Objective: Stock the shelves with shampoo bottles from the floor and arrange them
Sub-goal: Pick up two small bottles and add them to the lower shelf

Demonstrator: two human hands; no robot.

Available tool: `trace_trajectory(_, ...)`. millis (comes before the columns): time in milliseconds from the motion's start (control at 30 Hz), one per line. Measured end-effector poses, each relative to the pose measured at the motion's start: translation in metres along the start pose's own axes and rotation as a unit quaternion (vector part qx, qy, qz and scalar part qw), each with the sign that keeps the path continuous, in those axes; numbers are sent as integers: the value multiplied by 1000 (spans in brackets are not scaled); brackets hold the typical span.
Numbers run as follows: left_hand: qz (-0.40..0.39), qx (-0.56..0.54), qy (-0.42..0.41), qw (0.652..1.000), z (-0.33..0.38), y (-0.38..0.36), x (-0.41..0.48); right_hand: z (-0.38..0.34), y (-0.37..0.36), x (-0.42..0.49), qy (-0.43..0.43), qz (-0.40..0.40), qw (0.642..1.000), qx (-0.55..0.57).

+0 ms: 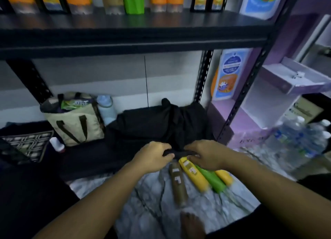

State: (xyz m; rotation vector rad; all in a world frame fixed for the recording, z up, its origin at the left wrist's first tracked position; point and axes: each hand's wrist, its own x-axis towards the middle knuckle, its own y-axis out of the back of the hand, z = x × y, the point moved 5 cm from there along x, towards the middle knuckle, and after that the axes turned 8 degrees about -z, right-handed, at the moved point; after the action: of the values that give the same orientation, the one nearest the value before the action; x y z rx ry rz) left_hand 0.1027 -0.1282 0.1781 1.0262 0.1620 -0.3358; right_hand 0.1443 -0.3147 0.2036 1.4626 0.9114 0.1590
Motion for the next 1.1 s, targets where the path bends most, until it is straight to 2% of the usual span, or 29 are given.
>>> trace_trajectory(167, -76, -51, 75, 993, -33, -78, 26, 33, -96, 36, -53, -99, 990, 89)
trace_trajectory(400, -119, -91, 107, 983, -63, -140, 45, 63, -159, 70, -127, -176, 963, 159)
trace_trajectory(700, -158, -146, 132, 968, -92, -193, 101, 96, -219, 128, -204, -145, 941, 227)
trace_trajectory(867, -165, -199, 152, 954, -111, -218, 126, 122, -248, 173, -211, -131, 931, 268)
trace_trajectory(1100, -138, -240, 177, 945, -117, -233, 153, 112, -239, 189, -235, -127, 932, 244)
